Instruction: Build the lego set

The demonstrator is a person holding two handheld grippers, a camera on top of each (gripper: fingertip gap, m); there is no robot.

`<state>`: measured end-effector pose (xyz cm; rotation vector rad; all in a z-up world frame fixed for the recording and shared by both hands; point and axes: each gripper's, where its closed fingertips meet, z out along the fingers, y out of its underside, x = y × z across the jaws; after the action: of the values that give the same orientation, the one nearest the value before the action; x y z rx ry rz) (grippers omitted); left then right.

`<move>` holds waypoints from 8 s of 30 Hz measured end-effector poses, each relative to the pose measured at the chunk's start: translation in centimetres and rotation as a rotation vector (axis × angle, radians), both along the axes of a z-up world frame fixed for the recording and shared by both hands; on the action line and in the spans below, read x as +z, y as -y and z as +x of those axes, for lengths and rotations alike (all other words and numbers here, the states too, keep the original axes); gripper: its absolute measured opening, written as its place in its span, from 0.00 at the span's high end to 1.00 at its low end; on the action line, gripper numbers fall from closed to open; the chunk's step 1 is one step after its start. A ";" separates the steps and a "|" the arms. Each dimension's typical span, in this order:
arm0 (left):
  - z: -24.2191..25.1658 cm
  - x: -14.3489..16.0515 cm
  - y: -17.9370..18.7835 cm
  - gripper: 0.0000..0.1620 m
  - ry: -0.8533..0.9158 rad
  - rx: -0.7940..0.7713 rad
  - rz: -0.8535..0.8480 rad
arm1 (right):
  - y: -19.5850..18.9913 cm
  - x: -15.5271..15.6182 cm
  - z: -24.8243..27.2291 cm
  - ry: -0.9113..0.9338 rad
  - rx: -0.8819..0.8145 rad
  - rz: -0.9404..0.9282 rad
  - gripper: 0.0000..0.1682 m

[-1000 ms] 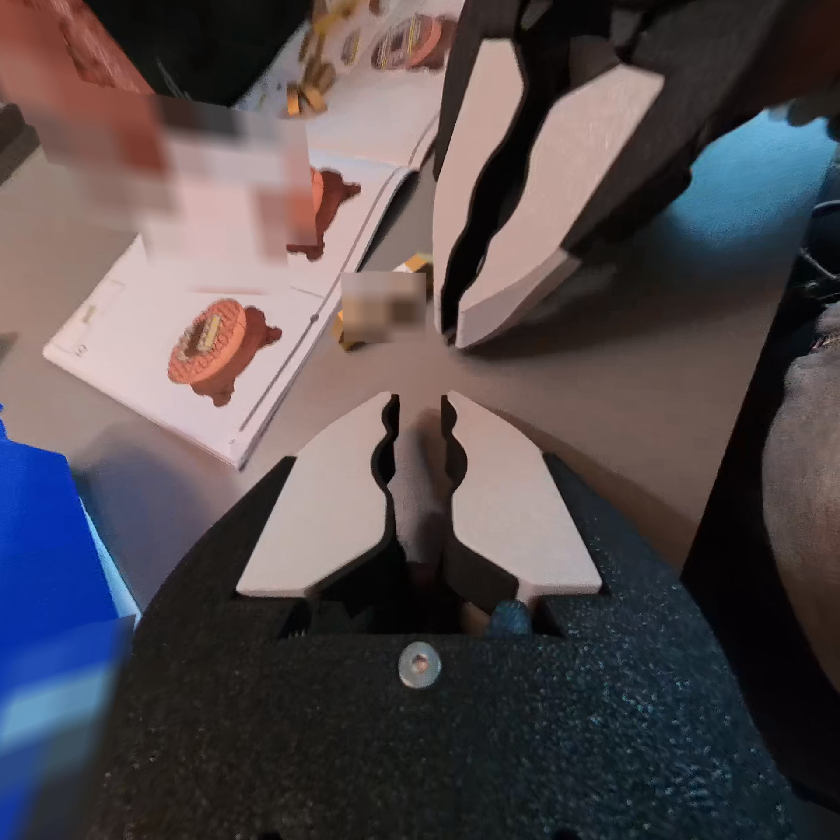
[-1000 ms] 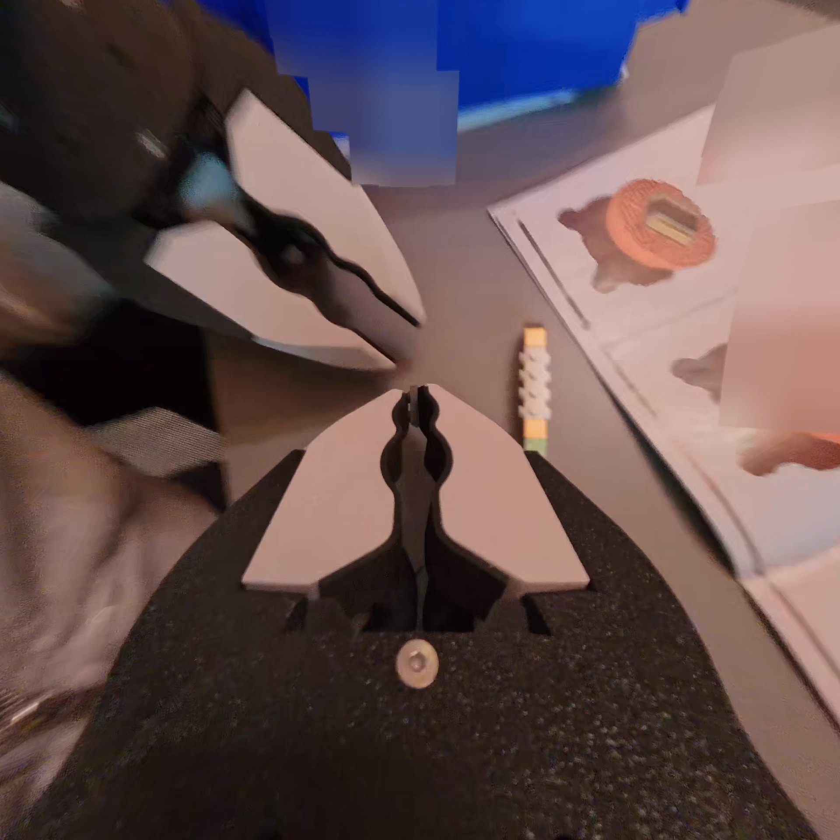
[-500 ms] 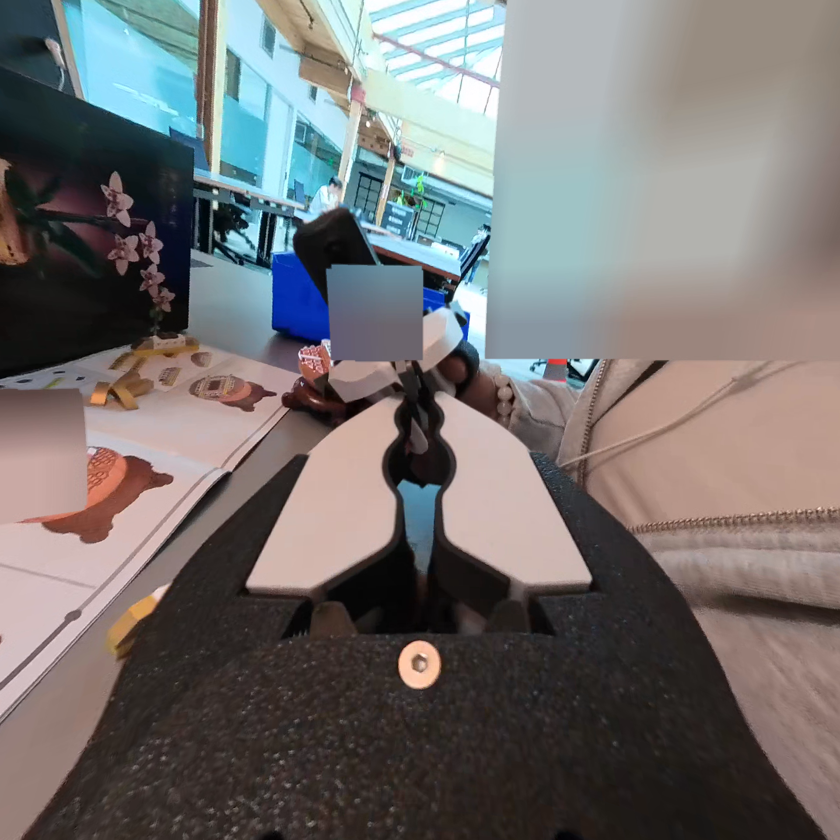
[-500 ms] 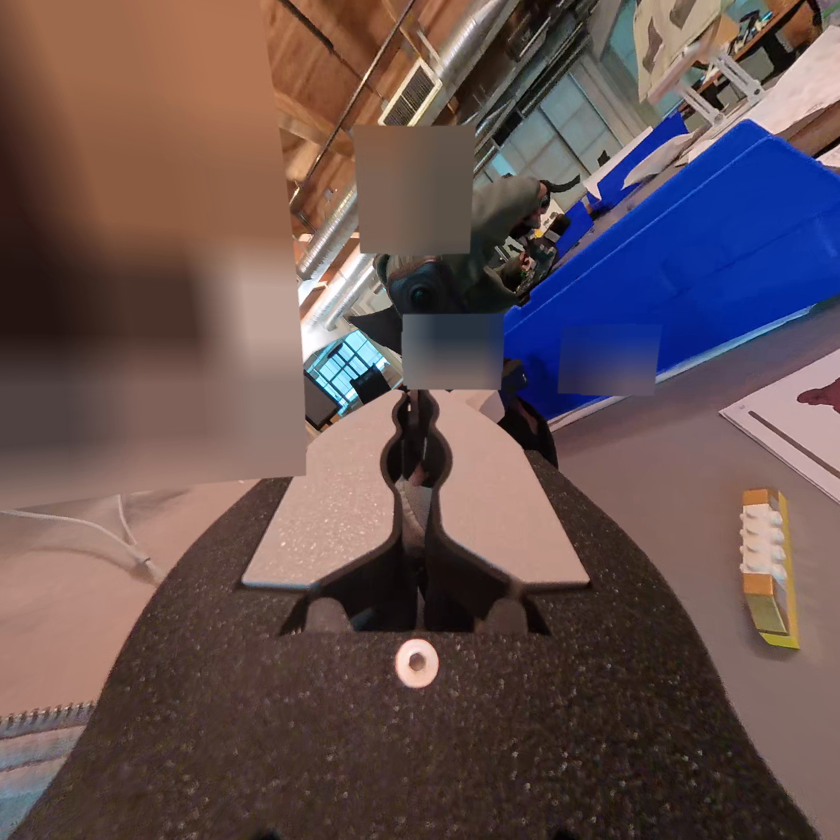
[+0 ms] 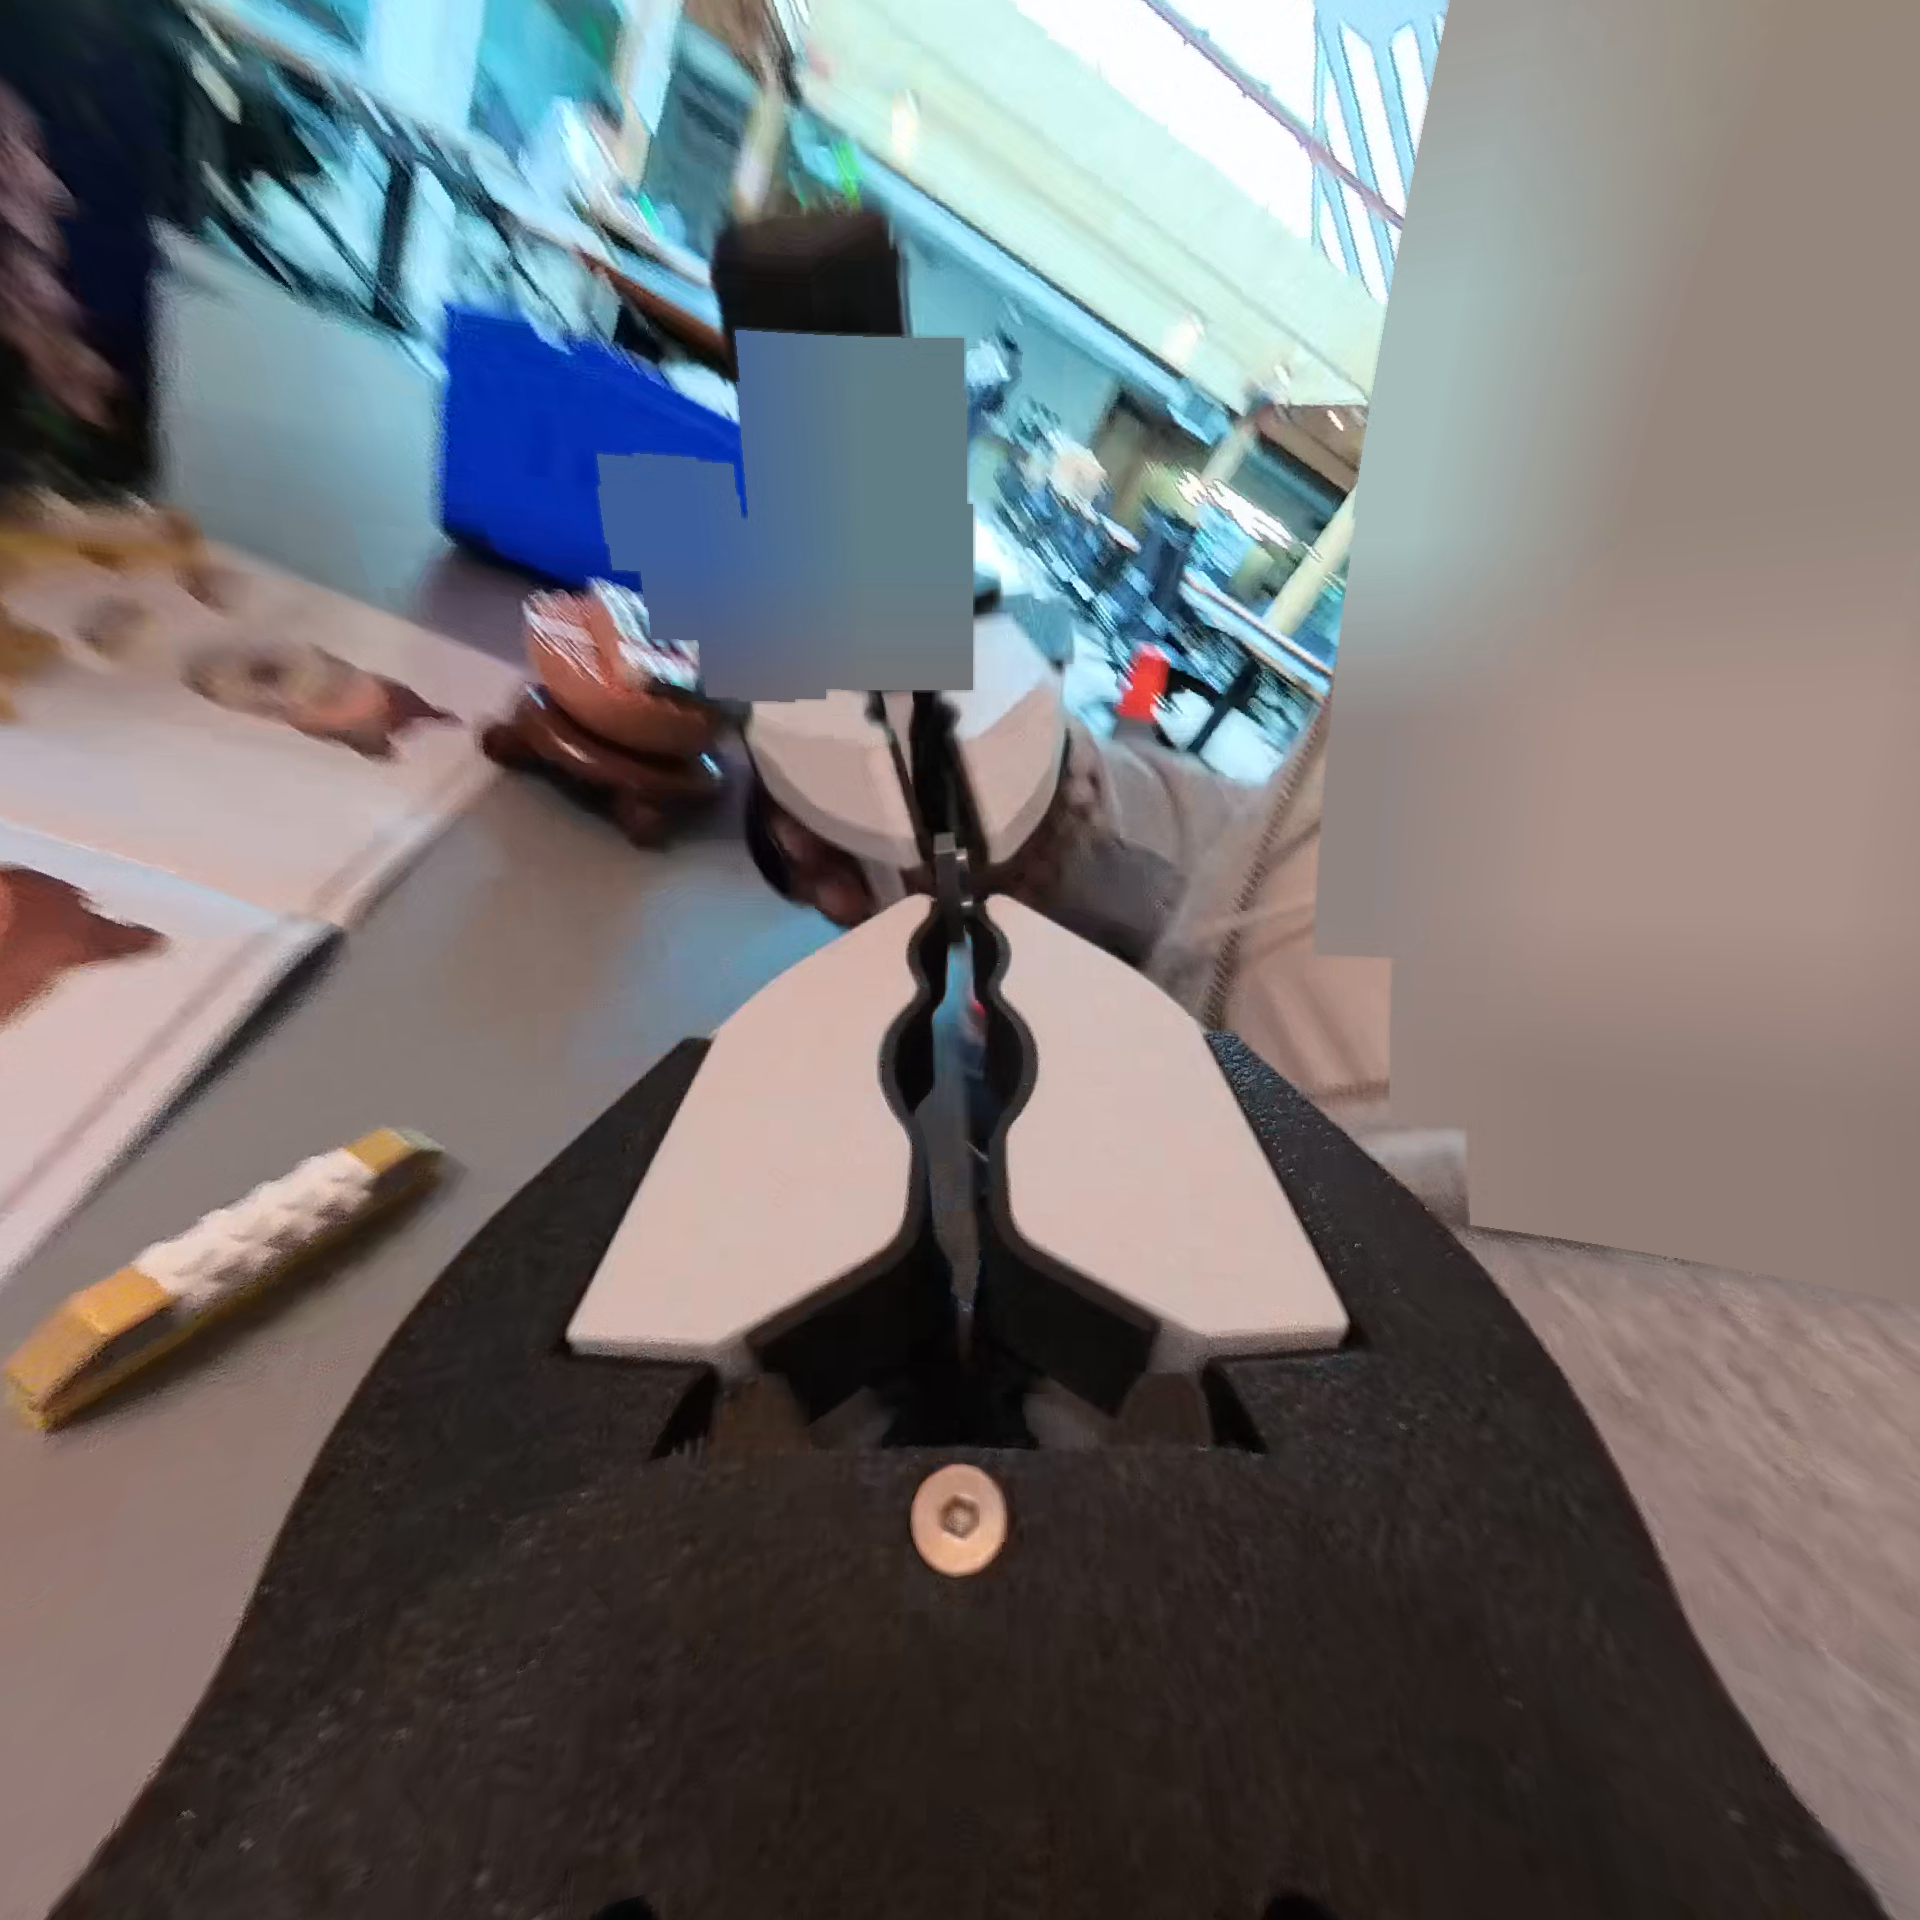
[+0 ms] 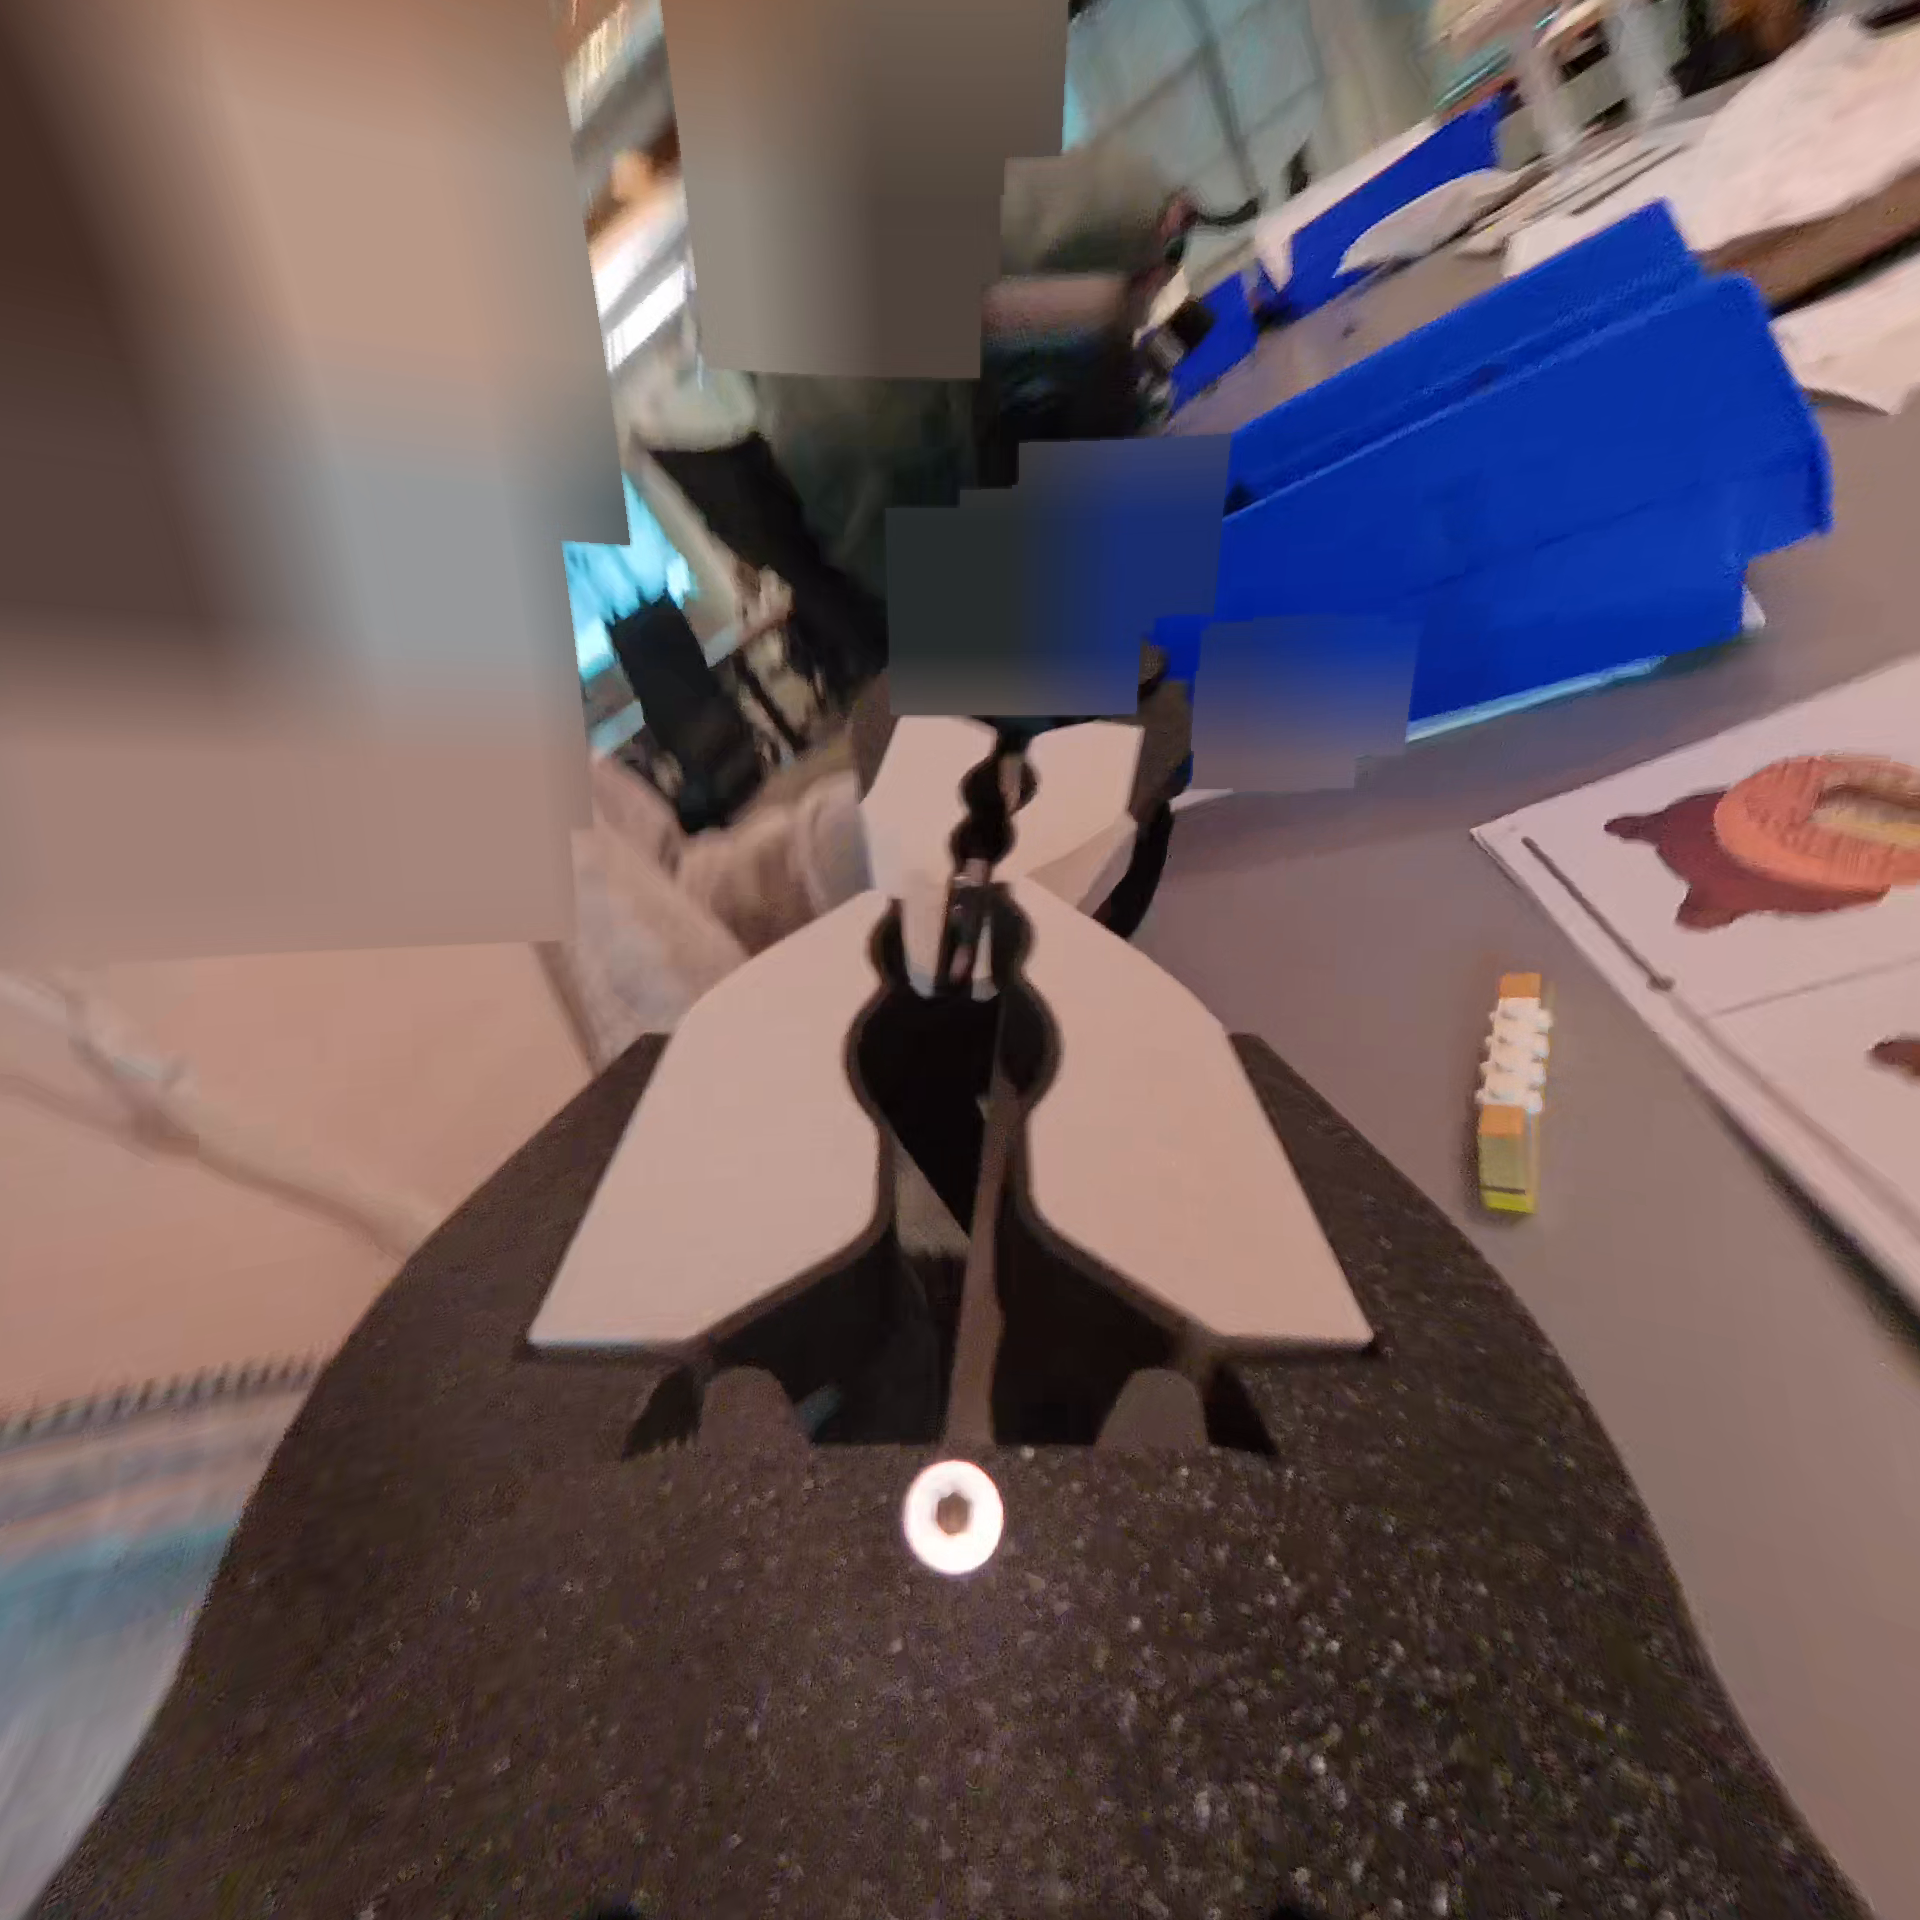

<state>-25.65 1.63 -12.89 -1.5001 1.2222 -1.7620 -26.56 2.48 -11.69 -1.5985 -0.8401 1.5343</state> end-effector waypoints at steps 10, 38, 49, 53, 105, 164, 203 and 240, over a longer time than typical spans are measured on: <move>-0.6 -2.5 4.5 0.98 -0.396 -0.447 -0.104 | 3.0 -0.5 0.6 0.708 0.558 1.035 0.90; 0.4 0.0 -2.8 0.96 -0.088 0.105 0.338 | -2.1 -1.9 0.6 0.478 0.106 0.245 0.95; 0.6 -2.2 -2.4 0.96 -0.333 -0.018 0.507 | -1.8 -3.5 1.0 0.836 0.219 0.390 0.95; 0.6 -2.4 -2.5 0.96 -0.339 -0.012 0.494 | -1.9 -3.8 1.1 0.858 0.201 0.382 0.96; -1.2 -9.9 -7.6 0.95 -0.651 0.123 0.539 | -7.0 -9.6 1.8 1.153 0.448 0.420 0.97; 0.4 -6.5 -9.4 0.96 -0.619 0.183 0.582 | -8.8 -6.4 2.3 1.206 0.354 0.575 0.96; 1.8 -2.8 -11.7 0.96 -0.545 0.147 0.394 | -11.5 -2.8 3.6 1.310 0.203 1.068 0.93; 2.5 0.5 -13.2 0.95 -0.379 0.205 0.105 | -14.1 0.0 4.0 1.484 -0.155 1.604 0.86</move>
<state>-23.12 14.87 -12.43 -1.8787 1.2610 -1.2989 -22.61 16.56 -11.71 -1.0603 -1.8264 -0.8504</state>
